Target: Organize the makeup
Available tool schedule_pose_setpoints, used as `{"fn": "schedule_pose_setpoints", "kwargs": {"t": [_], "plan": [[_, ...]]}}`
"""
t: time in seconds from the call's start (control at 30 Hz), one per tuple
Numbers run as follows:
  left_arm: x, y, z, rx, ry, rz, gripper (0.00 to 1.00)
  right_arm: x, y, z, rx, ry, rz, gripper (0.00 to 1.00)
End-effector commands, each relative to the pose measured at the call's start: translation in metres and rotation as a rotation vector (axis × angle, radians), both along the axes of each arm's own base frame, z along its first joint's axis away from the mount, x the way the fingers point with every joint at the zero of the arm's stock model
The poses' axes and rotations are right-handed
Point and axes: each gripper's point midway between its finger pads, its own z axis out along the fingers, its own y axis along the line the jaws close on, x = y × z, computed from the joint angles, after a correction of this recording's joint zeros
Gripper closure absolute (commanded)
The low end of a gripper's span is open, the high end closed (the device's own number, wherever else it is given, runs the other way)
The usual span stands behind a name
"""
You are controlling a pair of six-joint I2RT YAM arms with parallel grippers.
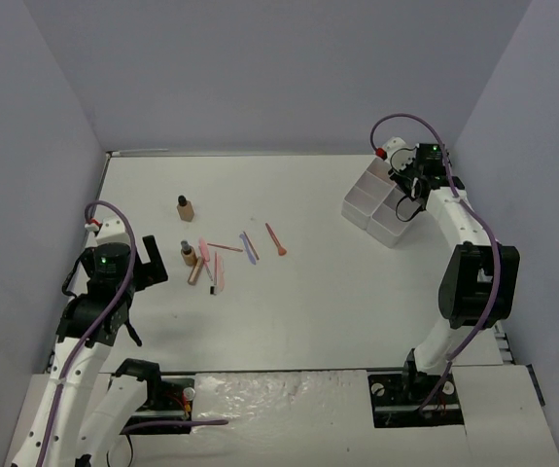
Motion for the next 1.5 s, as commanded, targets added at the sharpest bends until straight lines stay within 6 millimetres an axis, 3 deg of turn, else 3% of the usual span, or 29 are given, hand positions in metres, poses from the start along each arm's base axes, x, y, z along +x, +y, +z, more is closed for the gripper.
{"fn": "schedule_pose_setpoints", "kwargs": {"t": [0.0,0.33,0.43,0.53,0.73,0.87,1.0,1.2,1.33,1.47], "plan": [[0.012,-0.001,0.023,-0.018,-0.076,0.006,0.03,0.015,-0.011,0.019,-0.028,-0.084,-0.022,0.87],[0.014,-0.002,0.021,-0.017,-0.068,0.004,0.03,0.019,-0.012,0.005,-0.017,-0.062,-0.027,0.76],[0.013,-0.002,0.02,-0.016,-0.064,0.004,0.03,0.019,-0.012,0.007,-0.014,-0.066,-0.027,0.69],[0.014,-0.002,0.02,-0.016,-0.064,0.004,0.03,0.019,-0.011,0.01,-0.009,-0.073,-0.025,0.52],[0.015,-0.003,0.019,-0.019,-0.062,-0.002,0.03,0.019,-0.005,0.026,0.028,-0.126,-0.025,0.44],[0.017,-0.009,0.016,-0.037,-0.052,-0.026,0.03,0.017,0.006,0.061,0.098,-0.21,-0.031,0.37],[0.021,-0.025,0.007,-0.082,-0.017,-0.092,0.03,0.004,0.03,0.127,0.273,-0.367,-0.037,0.26],[0.026,-0.054,-0.021,-0.148,0.116,-0.191,0.03,-0.029,0.073,0.2,0.65,-0.551,-0.011,0.1],[0.029,-0.069,-0.04,-0.183,0.2,-0.235,0.06,-0.053,0.088,0.206,0.828,-0.601,-0.026,0.0],[0.039,-0.08,-0.058,-0.205,0.251,-0.249,0.11,-0.082,0.12,0.216,0.935,-0.626,0.014,0.0]]}}
